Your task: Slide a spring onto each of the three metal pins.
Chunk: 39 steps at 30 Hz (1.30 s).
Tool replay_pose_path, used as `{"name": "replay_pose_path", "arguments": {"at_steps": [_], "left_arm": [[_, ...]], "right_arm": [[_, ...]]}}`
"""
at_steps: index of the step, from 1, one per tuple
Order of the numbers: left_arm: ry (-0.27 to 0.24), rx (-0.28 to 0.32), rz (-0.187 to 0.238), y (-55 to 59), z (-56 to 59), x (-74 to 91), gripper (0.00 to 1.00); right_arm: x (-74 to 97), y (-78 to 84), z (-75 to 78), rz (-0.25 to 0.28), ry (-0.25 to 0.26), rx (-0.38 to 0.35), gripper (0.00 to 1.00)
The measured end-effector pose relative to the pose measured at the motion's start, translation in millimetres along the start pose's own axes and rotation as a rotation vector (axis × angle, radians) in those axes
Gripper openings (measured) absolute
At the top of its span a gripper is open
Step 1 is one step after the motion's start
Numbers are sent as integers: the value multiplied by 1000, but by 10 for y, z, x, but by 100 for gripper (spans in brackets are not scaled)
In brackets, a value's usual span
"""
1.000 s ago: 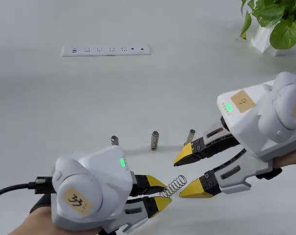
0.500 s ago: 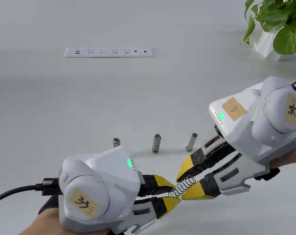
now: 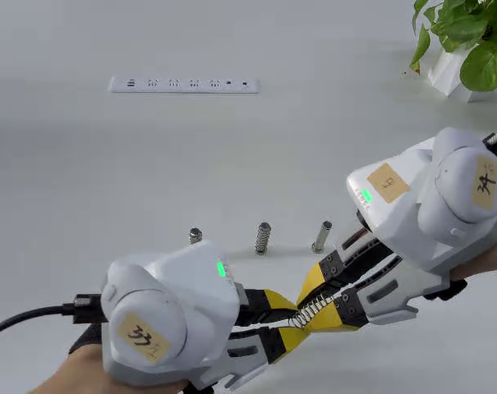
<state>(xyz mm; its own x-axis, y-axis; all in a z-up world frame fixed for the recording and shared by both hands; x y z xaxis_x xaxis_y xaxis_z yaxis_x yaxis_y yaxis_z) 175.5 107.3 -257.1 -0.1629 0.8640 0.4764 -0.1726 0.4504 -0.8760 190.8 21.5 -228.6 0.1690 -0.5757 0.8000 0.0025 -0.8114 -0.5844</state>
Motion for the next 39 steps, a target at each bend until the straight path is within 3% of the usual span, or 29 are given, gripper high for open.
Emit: {"name": "replay_pose_path", "arguments": {"at_steps": [14,21,28,39], "left_arm": [[0,12,7,24,28,-5,7],[-23,24,5,76,18,17,9],[-73,62,-3,182,-31,75,23],[-216,142,12,328,-165,218,52]], "right_arm": [[-26,-27,-18,-24,-24,11,8],[-46,-42,-1,-26,-24,15,8],[-58,-10,10,-41,-26,12,8],[-40,55,20,-64,-17,20,8]]}}
Point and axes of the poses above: the centre of the closed fingertips' face, and the gripper's own axes: x roughly backward along the fingers, z roughly to its right, y roughly out of its underside, the point moved 7 cm from there along x, roughly backward along the fingers, and after that the axes turned 1 degree about -z, right-handed, at the moved point
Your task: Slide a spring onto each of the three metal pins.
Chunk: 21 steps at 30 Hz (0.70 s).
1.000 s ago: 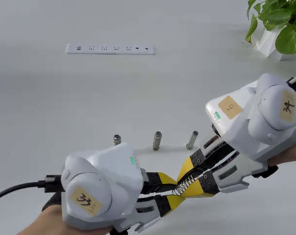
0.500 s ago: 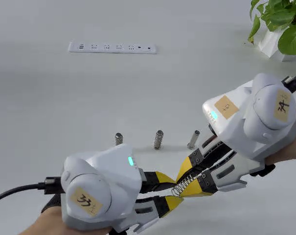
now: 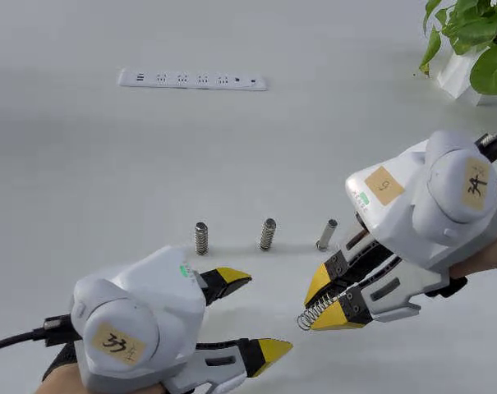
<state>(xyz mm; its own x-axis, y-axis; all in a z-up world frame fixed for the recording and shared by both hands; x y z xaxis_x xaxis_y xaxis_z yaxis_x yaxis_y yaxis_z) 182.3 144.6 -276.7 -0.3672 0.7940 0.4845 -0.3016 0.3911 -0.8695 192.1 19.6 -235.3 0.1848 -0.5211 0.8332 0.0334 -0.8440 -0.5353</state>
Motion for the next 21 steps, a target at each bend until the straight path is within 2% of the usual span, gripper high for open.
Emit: {"name": "replay_pose_path", "arguments": {"at_steps": [3,10,16,21], "left_arm": [[-40,17,4,31,-58,42,62],[-102,67,6,91,-161,132,74],[-171,85,16,120,-238,179,94],[-192,97,18,134,-270,205,99]], "right_arm": [[3,13,3,-1,1,-2,8],[30,61,48,-4,21,-1,8],[55,107,62,-12,26,-7,8],[73,148,73,-21,29,-10,8]]}}
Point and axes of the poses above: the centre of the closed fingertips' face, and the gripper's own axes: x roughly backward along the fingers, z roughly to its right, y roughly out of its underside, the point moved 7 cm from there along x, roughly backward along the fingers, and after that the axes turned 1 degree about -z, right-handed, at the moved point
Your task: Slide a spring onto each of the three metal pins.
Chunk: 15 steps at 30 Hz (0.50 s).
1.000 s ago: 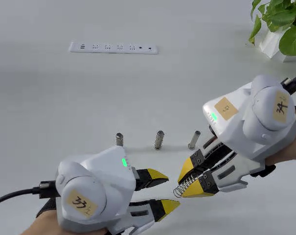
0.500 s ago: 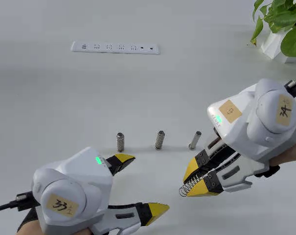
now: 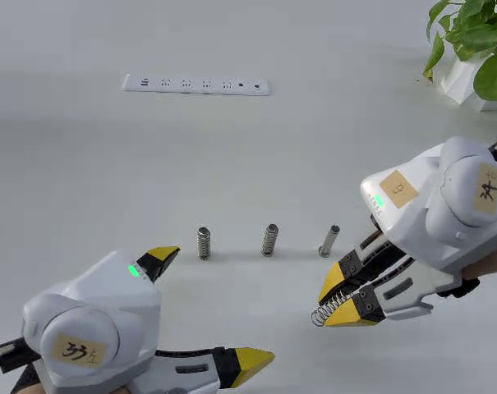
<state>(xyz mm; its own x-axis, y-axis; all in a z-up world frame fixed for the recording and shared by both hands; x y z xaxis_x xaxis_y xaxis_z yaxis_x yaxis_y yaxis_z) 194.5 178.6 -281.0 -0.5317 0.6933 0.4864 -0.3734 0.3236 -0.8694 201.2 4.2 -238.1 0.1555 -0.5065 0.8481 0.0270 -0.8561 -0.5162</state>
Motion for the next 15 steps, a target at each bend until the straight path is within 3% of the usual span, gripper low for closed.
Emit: {"name": "replay_pose_path", "arguments": {"at_steps": [5,15], "left_arm": [[-9,8,-6,21,-19,20,99],[-18,14,-23,81,-77,79,99]], "right_arm": [[55,39,58,-10,9,-1,8],[266,58,351,-71,54,21,8]]}}
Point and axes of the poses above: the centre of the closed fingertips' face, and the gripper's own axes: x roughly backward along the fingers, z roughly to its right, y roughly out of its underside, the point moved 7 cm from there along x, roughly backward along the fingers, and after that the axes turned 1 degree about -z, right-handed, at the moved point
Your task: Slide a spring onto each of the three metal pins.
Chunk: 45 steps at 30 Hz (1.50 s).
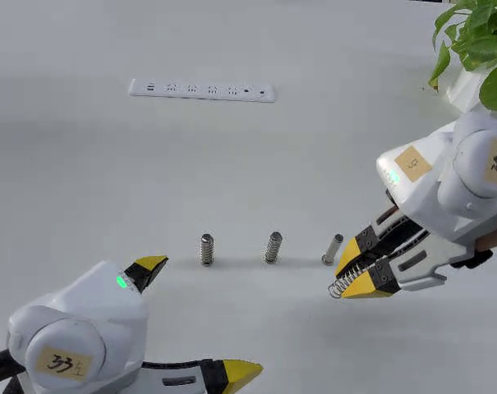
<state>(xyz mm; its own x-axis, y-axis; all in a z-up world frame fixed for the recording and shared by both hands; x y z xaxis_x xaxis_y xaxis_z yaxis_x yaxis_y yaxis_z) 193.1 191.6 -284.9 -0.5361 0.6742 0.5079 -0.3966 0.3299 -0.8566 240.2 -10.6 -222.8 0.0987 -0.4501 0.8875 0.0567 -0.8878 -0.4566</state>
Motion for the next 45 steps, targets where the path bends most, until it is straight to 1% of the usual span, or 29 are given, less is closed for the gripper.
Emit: {"name": "replay_pose_path", "arguments": {"at_steps": [2,4,7,9,10,14,18,19,20,22,24,29,32,35,45], "left_arm": [[-2,-4,-3,10,-11,11,99],[-3,-4,-5,14,-21,19,99],[-8,-2,-4,12,-35,28,99],[-12,2,-4,14,-46,34,99],[-12,4,-3,14,-48,35,99],[-13,6,-3,18,-55,38,99],[-14,10,-4,27,-59,43,99],[-13,11,-5,30,-60,42,99],[-14,9,-7,33,-60,45,99],[-10,11,-11,43,-56,48,99],[-6,12,-12,52,-51,50,99],[-3,18,-16,74,-46,47,98],[-4,21,-18,82,-50,46,98],[-4,25,-18,86,-57,45,98],[2,32,-24,116,-44,43,97]], "right_arm": [[24,5,80,-12,4,5,8],[24,36,193,-32,8,12,8],[46,63,287,-63,15,29,8],[74,79,345,-102,36,51,8],[83,89,365,-120,41,60,8],[111,94,413,-166,50,87,8],[124,80,453,-190,58,105,8],[126,106,497,-213,61,118,8],[125,110,511,-225,63,127,8],[125,116,535,-228,60,127,8],[126,121,556,-246,64,140,8],[107,98,570,-269,56,152,8],[88,88,582,-274,50,155,8],[69,113,617,-281,41,159,8],[8,107,588,-299,24,167,8]]}}
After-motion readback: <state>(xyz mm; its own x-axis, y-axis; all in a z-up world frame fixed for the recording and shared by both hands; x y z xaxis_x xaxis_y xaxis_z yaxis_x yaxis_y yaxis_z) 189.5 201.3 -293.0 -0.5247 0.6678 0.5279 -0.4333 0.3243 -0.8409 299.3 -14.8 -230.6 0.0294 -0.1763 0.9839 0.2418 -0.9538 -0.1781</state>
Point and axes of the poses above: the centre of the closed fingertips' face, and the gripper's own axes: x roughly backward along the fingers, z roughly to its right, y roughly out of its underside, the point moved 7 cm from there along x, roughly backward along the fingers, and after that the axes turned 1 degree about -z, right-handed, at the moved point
